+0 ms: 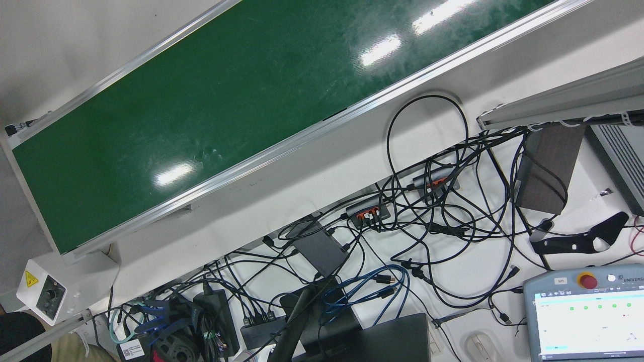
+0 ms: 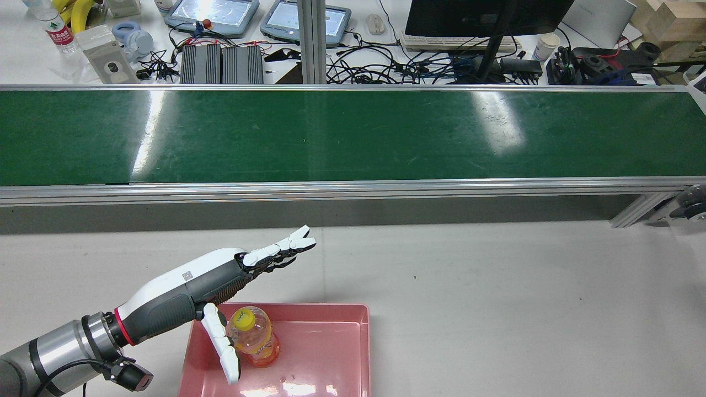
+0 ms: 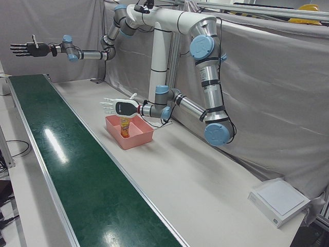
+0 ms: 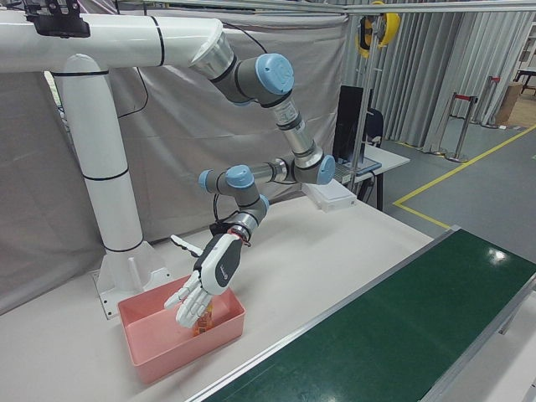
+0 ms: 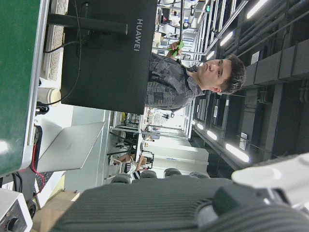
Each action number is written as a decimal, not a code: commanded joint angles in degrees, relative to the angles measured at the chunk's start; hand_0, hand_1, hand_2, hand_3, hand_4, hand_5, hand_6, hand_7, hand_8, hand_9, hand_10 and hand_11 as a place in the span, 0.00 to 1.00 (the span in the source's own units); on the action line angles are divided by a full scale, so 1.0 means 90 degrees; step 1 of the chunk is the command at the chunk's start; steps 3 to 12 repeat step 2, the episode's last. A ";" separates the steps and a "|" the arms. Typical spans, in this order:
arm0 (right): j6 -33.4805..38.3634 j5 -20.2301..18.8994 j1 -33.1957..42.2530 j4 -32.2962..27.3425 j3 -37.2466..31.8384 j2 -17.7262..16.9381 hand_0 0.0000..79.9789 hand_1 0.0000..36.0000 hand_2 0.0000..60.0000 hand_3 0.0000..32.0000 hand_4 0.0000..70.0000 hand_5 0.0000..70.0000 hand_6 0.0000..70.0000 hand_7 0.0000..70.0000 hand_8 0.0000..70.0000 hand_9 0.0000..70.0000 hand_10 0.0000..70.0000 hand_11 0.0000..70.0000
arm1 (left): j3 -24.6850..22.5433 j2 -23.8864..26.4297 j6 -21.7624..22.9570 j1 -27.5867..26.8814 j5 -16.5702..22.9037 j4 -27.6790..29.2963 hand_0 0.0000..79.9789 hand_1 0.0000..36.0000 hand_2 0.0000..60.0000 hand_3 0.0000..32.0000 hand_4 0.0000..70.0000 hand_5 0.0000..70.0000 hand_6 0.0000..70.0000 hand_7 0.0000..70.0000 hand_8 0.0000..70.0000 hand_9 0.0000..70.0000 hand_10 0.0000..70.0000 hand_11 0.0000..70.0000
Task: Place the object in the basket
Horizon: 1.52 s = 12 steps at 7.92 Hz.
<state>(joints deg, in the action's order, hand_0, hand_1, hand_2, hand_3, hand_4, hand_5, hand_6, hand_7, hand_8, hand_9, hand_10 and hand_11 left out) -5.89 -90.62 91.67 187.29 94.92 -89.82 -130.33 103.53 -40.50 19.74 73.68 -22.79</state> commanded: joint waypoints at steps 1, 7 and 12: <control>0.0000 0.0000 0.0010 0.0000 0.0000 0.0000 0.00 0.00 0.00 0.00 0.00 0.00 0.00 0.00 0.00 0.00 0.00 0.00 | -0.0031 -0.0048 0.0501 0.0111 0.0074 0.0119 0.63 0.04 0.00 0.01 0.15 0.21 0.01 0.02 0.07 0.08 0.10 0.16; 0.0000 0.0000 0.0010 0.0000 0.0000 0.0000 0.00 0.00 0.00 0.00 0.00 0.00 0.00 0.00 0.00 0.00 0.00 0.00 | -0.0069 -0.0290 0.1066 0.0440 0.0123 0.0390 0.62 0.03 0.00 0.00 0.17 0.24 0.01 0.02 0.07 0.08 0.11 0.17; 0.0000 0.0000 0.0010 0.0000 0.0000 0.0000 0.00 0.00 0.00 0.00 0.00 0.00 0.00 0.00 0.00 0.00 0.00 0.00 | -0.0069 -0.0290 0.1066 0.0440 0.0123 0.0390 0.62 0.03 0.00 0.00 0.17 0.24 0.01 0.02 0.07 0.08 0.11 0.17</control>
